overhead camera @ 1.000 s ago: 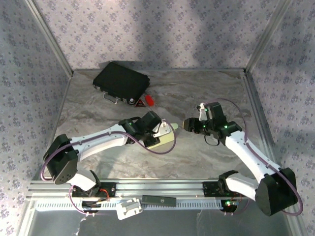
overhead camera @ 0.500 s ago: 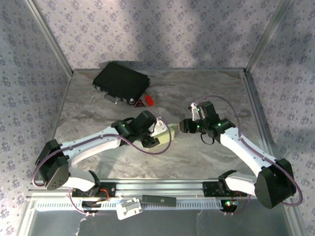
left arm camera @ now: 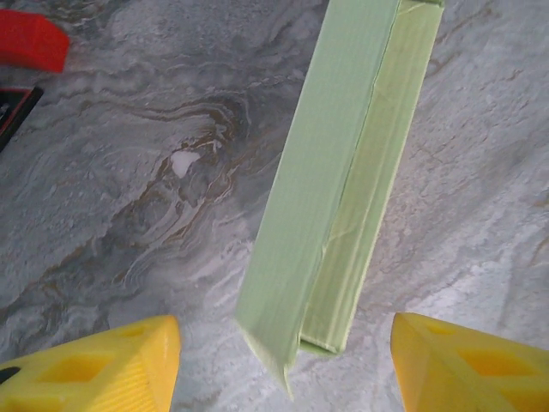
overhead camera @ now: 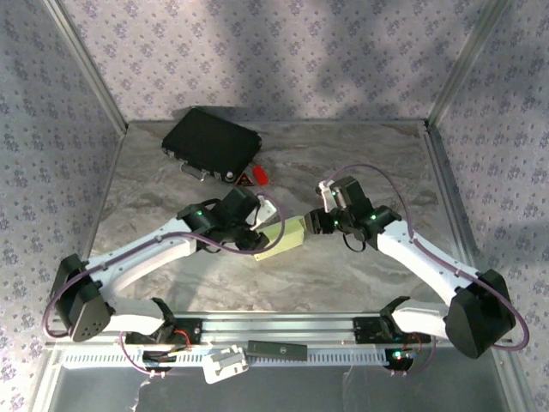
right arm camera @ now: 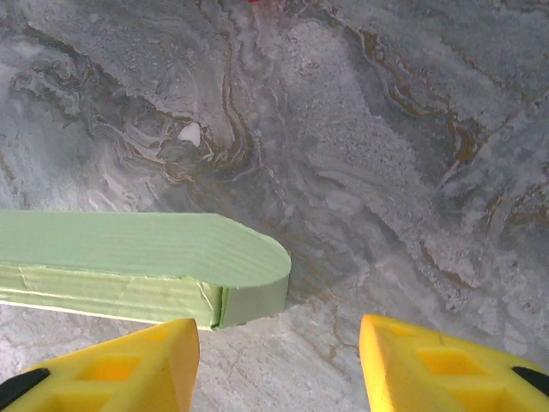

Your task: Fold the paper box

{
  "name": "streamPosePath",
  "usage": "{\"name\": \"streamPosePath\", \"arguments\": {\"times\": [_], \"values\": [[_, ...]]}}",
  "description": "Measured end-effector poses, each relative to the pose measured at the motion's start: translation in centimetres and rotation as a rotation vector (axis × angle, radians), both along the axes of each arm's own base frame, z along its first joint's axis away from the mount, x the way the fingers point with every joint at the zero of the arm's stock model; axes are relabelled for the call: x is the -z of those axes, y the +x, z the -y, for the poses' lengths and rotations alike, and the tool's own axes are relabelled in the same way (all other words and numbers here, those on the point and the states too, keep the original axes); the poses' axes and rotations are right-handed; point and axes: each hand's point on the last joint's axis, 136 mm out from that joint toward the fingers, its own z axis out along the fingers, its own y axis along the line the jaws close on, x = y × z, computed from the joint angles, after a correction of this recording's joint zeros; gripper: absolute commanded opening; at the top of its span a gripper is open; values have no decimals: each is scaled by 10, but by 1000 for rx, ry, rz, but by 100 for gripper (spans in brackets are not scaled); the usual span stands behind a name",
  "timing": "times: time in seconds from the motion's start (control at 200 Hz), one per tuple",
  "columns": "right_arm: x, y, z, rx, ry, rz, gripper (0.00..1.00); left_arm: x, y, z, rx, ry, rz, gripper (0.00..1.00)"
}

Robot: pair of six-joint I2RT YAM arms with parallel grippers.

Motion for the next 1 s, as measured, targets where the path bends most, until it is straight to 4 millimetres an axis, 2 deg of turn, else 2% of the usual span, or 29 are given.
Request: {"name": "streamPosePath", "arguments": {"times": [0.15, 0.265, 0.575, 0.999], "values": [[5, 1, -9, -37, -72, 26, 52, -13, -12, -14, -87, -47, -42, 64], [11, 1, -13, -66, -125, 27, 51, -14, -17, -20, -127, -57, -67, 63], [13, 10, -18, -104, -186, 50, 50, 14, -16, -21, -180, 15, -136, 54], [15, 15, -22, -126, -206, 50, 45, 32, -7, -24, -214, 96, -120, 29]]}}
